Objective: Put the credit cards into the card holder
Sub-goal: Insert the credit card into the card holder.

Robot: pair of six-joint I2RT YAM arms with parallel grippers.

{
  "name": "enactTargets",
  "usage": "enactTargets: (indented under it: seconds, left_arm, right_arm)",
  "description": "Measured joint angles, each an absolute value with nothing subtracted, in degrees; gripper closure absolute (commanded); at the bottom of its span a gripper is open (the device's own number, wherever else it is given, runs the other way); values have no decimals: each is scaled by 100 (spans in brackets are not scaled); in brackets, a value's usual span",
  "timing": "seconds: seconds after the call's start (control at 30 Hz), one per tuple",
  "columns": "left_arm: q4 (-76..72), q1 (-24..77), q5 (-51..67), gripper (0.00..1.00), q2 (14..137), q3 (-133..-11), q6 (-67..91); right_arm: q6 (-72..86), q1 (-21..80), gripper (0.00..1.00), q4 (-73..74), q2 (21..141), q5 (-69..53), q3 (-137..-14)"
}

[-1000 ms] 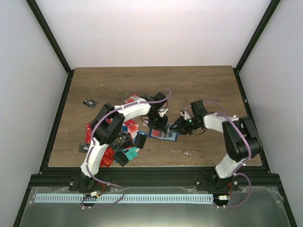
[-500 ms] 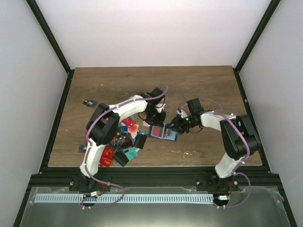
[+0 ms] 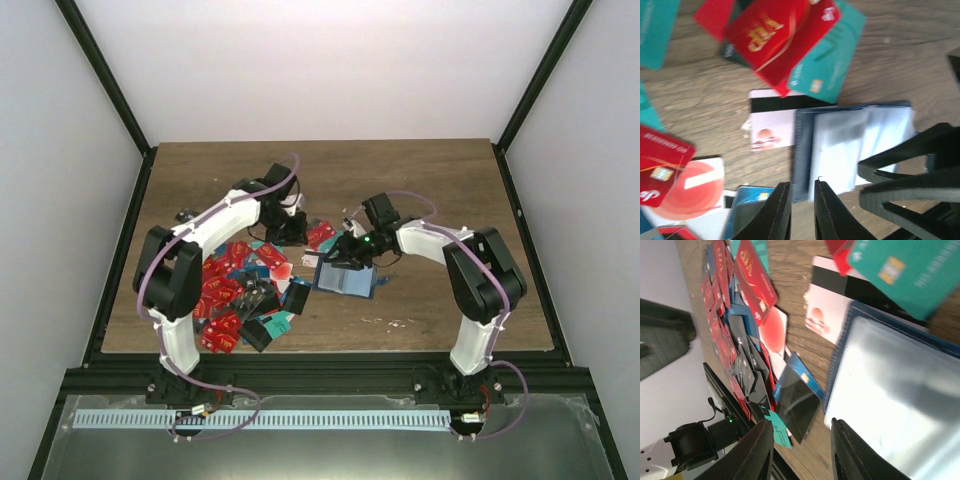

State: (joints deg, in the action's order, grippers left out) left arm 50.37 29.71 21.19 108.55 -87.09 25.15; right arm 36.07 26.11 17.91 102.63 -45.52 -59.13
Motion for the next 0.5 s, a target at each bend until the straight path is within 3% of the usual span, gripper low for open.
enactTargets:
  seconds: [0.5]
  left_arm:
    - [4670,2974,2318,79,11102,-7955,2226]
  right_arm:
    - [3564,2751,63,1990,10068,-4335,-6125]
